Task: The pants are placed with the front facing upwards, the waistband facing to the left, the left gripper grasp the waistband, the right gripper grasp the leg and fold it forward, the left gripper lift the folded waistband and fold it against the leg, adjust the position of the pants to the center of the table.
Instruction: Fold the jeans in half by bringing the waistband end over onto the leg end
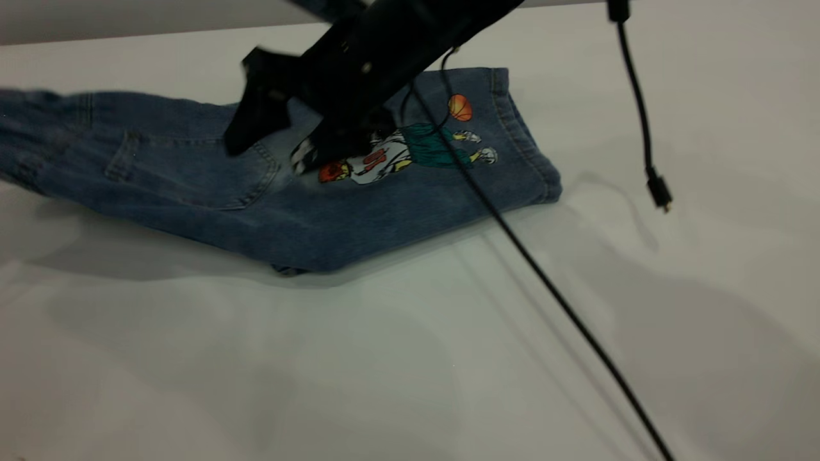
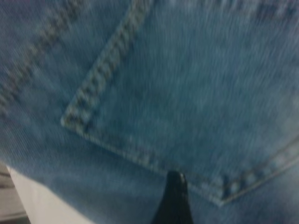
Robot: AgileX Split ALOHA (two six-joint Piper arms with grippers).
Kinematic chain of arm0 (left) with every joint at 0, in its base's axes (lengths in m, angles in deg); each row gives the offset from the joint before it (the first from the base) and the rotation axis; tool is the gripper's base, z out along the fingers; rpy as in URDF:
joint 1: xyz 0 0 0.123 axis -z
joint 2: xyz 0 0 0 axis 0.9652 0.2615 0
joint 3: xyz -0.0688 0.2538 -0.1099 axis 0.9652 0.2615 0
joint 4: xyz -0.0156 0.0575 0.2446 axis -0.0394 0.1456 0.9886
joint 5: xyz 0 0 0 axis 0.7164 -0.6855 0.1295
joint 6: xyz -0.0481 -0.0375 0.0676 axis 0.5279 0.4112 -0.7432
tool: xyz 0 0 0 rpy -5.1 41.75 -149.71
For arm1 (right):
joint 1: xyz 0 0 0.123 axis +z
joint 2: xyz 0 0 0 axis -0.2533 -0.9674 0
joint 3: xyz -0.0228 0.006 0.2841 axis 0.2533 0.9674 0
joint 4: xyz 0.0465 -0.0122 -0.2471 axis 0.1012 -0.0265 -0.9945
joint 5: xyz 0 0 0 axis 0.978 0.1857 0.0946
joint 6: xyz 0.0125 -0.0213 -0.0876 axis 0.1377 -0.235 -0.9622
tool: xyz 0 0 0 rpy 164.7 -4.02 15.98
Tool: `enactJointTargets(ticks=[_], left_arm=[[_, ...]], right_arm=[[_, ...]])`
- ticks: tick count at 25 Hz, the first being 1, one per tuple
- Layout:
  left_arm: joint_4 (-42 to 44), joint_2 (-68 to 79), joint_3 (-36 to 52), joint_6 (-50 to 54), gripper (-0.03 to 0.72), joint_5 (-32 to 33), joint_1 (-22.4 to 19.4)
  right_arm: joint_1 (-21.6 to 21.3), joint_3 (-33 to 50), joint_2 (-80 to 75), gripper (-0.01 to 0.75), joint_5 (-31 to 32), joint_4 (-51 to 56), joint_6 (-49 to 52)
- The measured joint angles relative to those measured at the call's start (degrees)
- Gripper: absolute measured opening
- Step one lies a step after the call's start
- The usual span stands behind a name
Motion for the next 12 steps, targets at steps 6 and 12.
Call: enactJointTargets(ticks=[6, 12], left_arm=[[-0.17, -4.21, -0.12, 0.0, 0.141, -0.12, 6.25], [-0.24, -6.38, -0.19, 0.89, 0.141, -1.0, 15.44]], right_arm=[[4.24, -0.69, -0.92, 0.539, -0.13, 0.39, 0.54], [5.48, -1.12, -1.04, 0.539, 0.27, -0.01, 0.81]])
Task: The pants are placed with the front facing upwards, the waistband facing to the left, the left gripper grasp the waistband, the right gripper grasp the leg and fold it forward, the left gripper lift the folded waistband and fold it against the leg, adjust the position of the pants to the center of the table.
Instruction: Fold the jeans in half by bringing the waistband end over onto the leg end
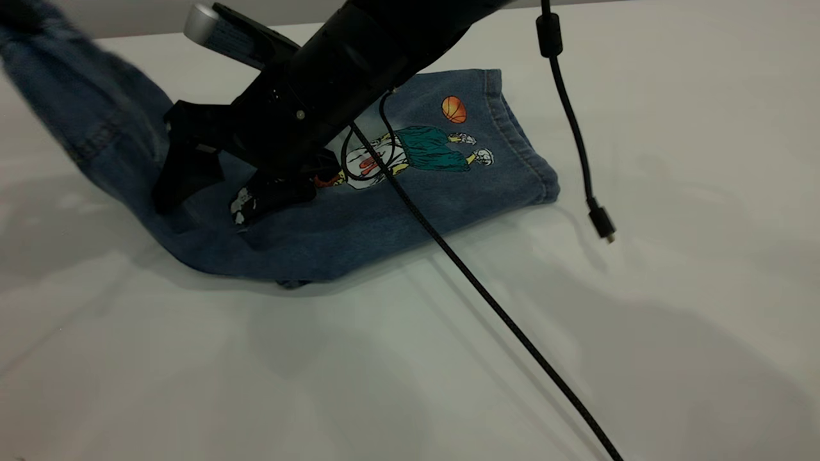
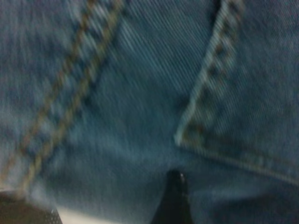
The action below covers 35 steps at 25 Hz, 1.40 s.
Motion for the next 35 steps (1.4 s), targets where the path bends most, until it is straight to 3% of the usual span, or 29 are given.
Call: enactJointTargets(ticks=[4, 12, 22, 28, 35], left_arm=[[-0.07, -1.57, 0.0, 0.86, 0.141, 0.05, 4.06], [1.88, -4.56, 0.0, 0.86, 0.141, -0.03, 4.23], [1.68, -4.67, -0.04, 0.56, 0.141, 1.12, 4.23], [0.28, -4.67, -0.11, 0.36, 0.141, 1.54, 4.23], [-6.31, -4.62, -0.13, -3.81, 0.141, 2.61, 4.23]], right_arm=[[-0.06, 0.0, 0.0, 0.539, 0.5, -0.01, 0.0], [-2.01, -3.34, 0.69, 0.539, 5.67, -5.34, 2.57], [-8.16, -6.29, 2.76, 0.519, 11.47, -27.61, 10.91], [-7.75, -6.24, 1.59, 0.5, 9.94, -39.8, 18.0], [-6.41, -6.35, -0.56, 0.497, 8.82, -36.41, 17.6]])
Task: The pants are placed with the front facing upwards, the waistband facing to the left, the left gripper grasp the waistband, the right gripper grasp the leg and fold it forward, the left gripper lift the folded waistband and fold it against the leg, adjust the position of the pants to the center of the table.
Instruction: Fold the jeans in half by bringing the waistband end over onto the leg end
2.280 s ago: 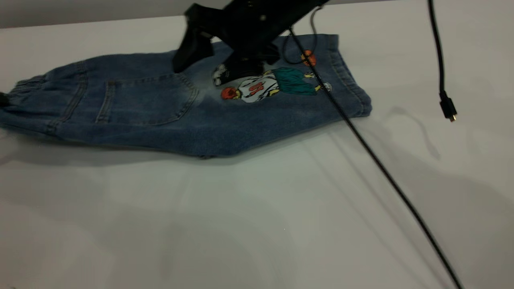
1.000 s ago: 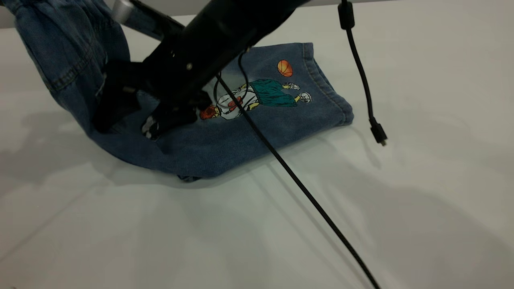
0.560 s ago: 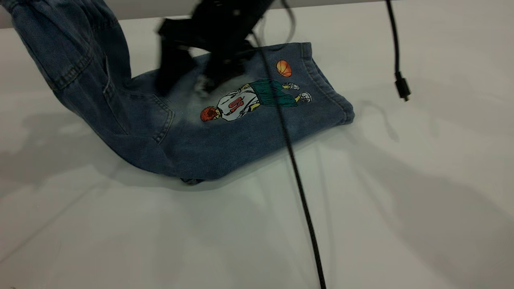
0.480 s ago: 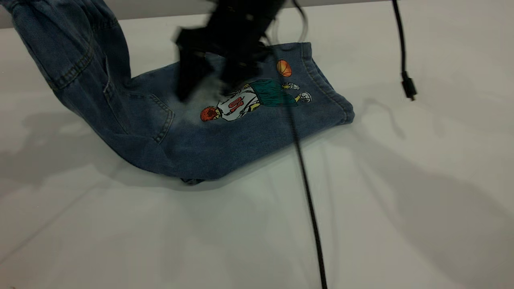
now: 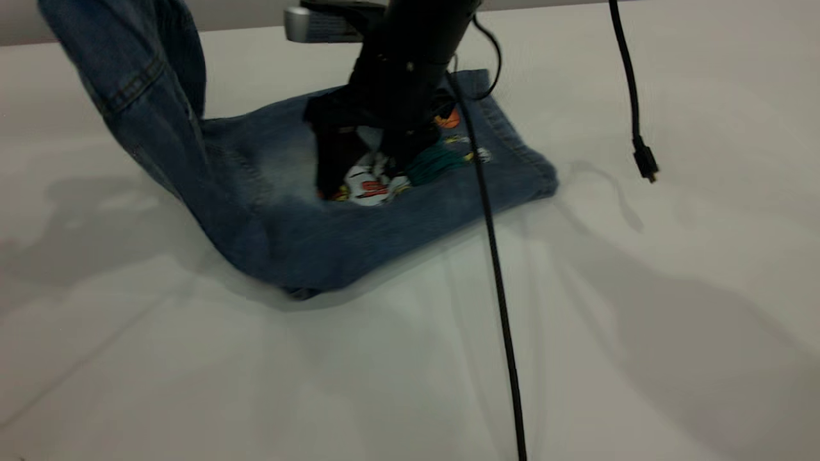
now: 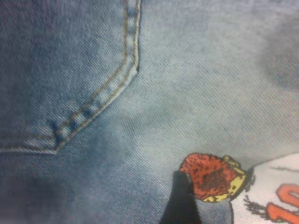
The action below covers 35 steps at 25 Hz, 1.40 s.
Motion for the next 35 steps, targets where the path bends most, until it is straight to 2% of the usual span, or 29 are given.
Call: enactJointTargets(ticks=[9, 15, 19, 30, 35], left_arm=[[-2.63, 0.0, -0.12, -2.3, 0.141, 0.34, 5.23], [-2.63, 0.05, -1.66, -1.7, 0.141, 0.5, 5.52], [-2.63, 0.05, -3.94, -1.7, 0.141, -0.17, 8.12], [-3.03, 3.07, -4.58, -1.43, 0.141, -12.0, 20.71], [-3.27, 8.84, -4.58, -1.43, 0.141, -17.78, 24.38]], right_arm=[[0.1, 0.05, 0.26, 0.495, 0.4, 1.78, -0.03], [-2.81, -0.36, 5.12, 0.495, 0.93, -2.43, 0.21], [-6.0, -2.97, 9.3, 0.495, 1.38, -4.14, 1.82], [-16.17, -15.51, 17.83, 0.495, 9.31, -4.36, 3.16], [-18.32, -20.79, 21.7, 0.495, 14.65, -3.82, 3.68]])
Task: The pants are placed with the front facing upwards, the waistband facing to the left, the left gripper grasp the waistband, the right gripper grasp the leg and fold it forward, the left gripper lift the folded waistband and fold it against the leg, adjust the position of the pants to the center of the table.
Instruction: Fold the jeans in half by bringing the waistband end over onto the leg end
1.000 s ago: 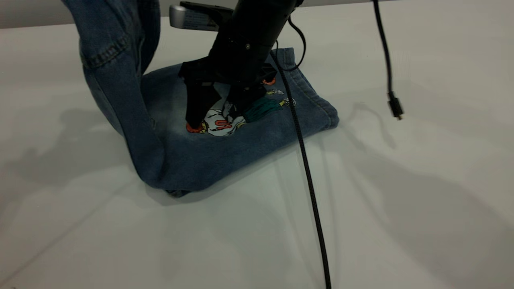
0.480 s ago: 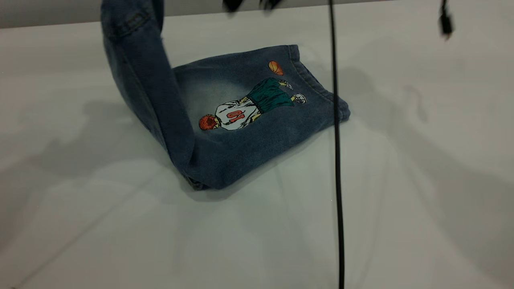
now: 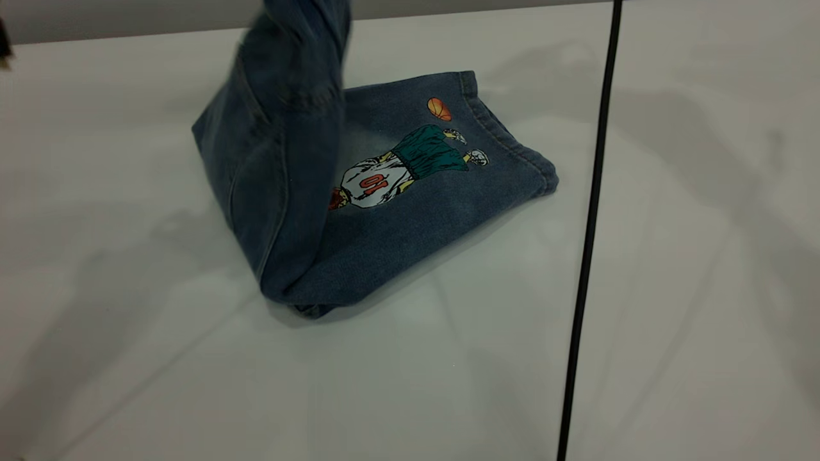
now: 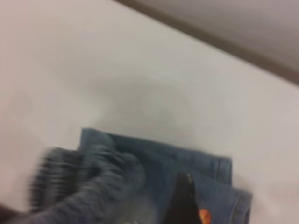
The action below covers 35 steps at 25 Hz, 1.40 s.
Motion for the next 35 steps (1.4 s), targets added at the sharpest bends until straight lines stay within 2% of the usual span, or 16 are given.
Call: enactJointTargets(ticks=[7, 14, 19, 23, 26, 32, 35], left_arm=[[-7.14, 8.47, -0.57, -3.75, 0.141, -6.52, 0.39], [-15.7, 15.55, -7.54, -9.55, 0.141, -6.17, 2.14], [-15.67, 20.83, -13.08, -9.55, 0.141, -4.07, 4.23], [-15.12, 22.42, -14.15, -10.54, 0.148, -3.63, 4.79], [-13.62, 22.28, -14.15, -11.22, 0.214, -2.53, 4.74], [-8.89, 20.7, -14.21, -11.22, 0.451, 4.38, 3.56], [-8.31, 18.05, -14.21, -11.22, 0.504, 9.41, 1.21]], right_arm=[[0.0, -5.33, 2.43, 0.495, -1.12, 0.83, 0.48], [0.05, -6.6, 2.44, 0.495, 1.16, 3.59, 2.54], [0.05, -6.6, 2.42, 0.495, 1.33, 3.83, 2.54], [0.05, -6.6, 2.42, 0.495, 1.33, 3.84, 2.54], [0.05, -6.6, 2.42, 0.495, 1.24, 3.84, 2.31], [0.05, -6.6, 2.31, 0.495, -0.19, 3.84, 2.21], [0.05, -6.6, 2.3, 0.495, -0.23, 3.03, 2.03]])
